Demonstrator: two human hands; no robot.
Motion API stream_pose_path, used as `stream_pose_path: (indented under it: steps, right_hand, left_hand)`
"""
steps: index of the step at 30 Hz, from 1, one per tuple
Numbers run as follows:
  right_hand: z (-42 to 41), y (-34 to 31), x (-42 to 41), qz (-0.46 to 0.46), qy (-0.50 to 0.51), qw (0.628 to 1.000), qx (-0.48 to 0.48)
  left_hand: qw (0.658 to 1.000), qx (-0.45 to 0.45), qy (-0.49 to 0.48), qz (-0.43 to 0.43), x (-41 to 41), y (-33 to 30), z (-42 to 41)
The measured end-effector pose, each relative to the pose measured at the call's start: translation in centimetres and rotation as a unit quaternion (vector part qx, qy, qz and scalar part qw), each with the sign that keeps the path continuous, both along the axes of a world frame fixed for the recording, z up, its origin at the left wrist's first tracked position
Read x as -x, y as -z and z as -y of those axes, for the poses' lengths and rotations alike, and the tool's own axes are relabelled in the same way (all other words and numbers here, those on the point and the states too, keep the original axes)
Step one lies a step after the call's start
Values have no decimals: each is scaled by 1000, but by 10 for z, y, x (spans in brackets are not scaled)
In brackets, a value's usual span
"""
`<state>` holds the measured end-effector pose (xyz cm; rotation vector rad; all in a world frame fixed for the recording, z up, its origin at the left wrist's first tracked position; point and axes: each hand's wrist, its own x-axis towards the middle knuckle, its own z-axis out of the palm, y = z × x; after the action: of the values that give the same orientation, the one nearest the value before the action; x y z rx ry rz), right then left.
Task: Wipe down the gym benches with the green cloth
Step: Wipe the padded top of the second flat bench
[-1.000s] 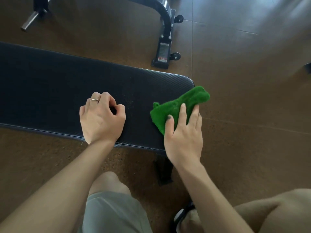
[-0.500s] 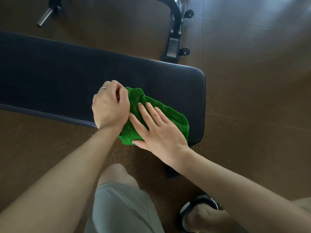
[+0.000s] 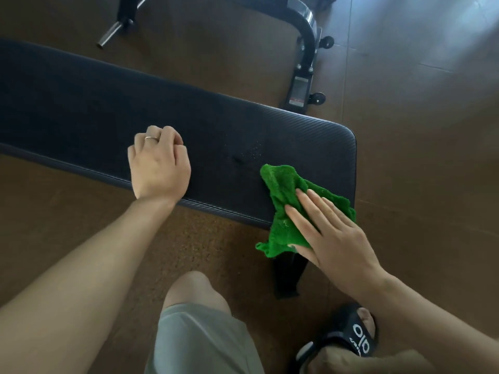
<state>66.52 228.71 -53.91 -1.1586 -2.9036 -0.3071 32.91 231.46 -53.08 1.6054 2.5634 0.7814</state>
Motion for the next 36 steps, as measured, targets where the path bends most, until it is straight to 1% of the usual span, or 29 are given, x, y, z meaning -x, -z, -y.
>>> stream_pose_path:
  steps: [3, 6, 9, 10, 13, 17, 20, 23, 25, 28, 30, 32, 36]
  right_hand:
    - [-19, -9, 39, 28, -47, 997, 48]
    - [-41, -15, 87, 3, -82, 991, 108]
    - [-69, -19, 133, -65, -31, 980, 185]
    - [-78, -21, 145, -79, -7, 977, 197]
    - [-85, -21, 160, -92, 39, 976, 195]
    - [-28, -20, 120, -98, 80, 976, 177]
    - [0, -19, 101, -80, 75, 980, 167]
    - [-24, -23, 114, -74, 68, 979, 177]
    - [-56, -22, 129, -94, 74, 974, 193]
    - [-109, -20, 152, -112, 120, 967, 197]
    - [-131, -17, 166, -117, 146, 963, 192]
    - [-125, -17, 168, -129, 156, 960, 194]
    - [-58, -20, 143, -142, 122, 961, 204]
  left_hand:
    - [1000, -6, 13, -1, -6, 5, -2]
    - [999, -29, 1, 13, -6, 7, 0]
    - [999, -35, -2, 25, -5, 7, 0]
    - [999, -33, 1, 26, -4, 7, 1]
    - [999, -26, 5, 23, -2, 5, 1]
    - [1000, -4, 11, 12, -4, 4, 2]
    - [1000, 3, 14, 2, -4, 5, 2]
    - [1000, 8, 13, -3, -3, 7, 2]
    - [1000, 13, 16, -4, -3, 6, 2]
    - [999, 26, 21, -11, -2, 6, 2]
    - [999, 29, 29, -17, -1, 5, 2]
    - [999, 32, 30, -18, 0, 6, 2]
    - [999, 33, 25, -24, -1, 6, 2]
